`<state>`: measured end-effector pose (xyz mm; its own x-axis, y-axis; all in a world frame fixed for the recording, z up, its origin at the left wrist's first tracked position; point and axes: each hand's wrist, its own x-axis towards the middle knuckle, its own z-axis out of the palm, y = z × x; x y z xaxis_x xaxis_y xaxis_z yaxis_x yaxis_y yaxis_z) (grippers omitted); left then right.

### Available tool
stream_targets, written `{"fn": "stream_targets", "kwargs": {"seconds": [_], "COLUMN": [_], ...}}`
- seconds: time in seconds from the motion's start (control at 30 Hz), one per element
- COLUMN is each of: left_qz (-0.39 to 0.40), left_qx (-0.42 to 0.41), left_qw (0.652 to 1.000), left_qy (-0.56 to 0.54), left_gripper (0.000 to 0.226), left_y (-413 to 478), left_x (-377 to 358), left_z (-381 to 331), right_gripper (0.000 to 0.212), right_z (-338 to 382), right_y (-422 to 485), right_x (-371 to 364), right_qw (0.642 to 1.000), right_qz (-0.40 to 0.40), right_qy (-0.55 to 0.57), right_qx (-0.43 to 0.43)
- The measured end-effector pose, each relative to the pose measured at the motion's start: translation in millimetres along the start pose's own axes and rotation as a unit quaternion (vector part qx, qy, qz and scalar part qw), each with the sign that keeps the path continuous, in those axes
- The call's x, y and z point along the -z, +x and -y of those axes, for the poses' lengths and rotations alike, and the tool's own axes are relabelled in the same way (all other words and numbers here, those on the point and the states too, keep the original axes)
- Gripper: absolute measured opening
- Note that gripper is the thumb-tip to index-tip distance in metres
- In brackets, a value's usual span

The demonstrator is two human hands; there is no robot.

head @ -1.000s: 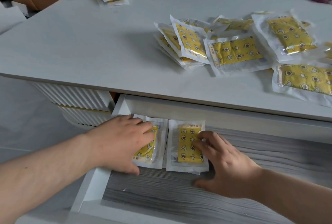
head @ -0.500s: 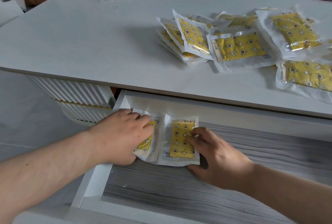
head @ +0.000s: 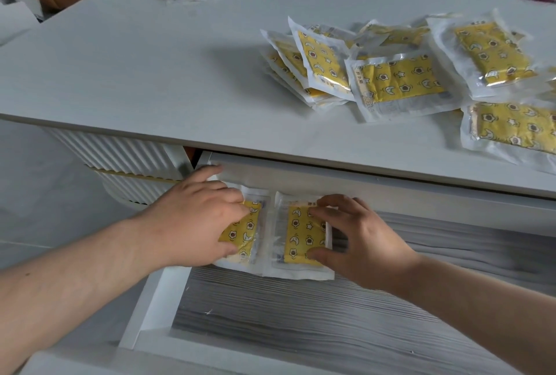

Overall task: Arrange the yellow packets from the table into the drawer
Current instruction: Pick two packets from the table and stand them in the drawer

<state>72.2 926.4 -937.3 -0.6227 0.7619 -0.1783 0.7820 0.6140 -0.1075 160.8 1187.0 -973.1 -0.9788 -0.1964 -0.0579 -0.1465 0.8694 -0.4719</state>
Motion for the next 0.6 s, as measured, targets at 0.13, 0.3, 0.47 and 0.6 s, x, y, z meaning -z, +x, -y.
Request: {"fn": "stream_targets", "kwargs": {"seconds": [0.13, 0.3, 0.47, 0.6], "left_qz": [0.003, -0.008, -0.019, -0.030], "left_qx": [-0.002, -0.004, -0.003, -0.004], "left_qw": [1.000, 1.000, 1.000, 0.999], "left_qy": [0.009, 0.007, 0.005, 0.010], "left_gripper": [0.056, 0.058, 0.054, 0.053], "left_y": [1.5, 1.4, 0.0, 0.0], "left_x": [0.8, -2.3, -3.6, -3.5], "left_z": [-1.5, -1.2, -2.0, -2.6], "right_gripper": [0.067, 0.068, 0.060, 0.033], "right_z": [4.1, 8.3, 19.9, 24.2], "right_y": [-1.0, -2.2, -9.0, -3.0], "right_x": [-4.9, -6.1, 13.3, 25.3], "right_qw": [1.000, 0.999, 0.982, 0.808], "right_qz": [-0.007, -0.006, -0.022, -0.052], "right_qy": [-0.011, -0.007, 0.124, 0.452], "right_qx": [-0.018, -0.035, -0.137, -0.374]}}
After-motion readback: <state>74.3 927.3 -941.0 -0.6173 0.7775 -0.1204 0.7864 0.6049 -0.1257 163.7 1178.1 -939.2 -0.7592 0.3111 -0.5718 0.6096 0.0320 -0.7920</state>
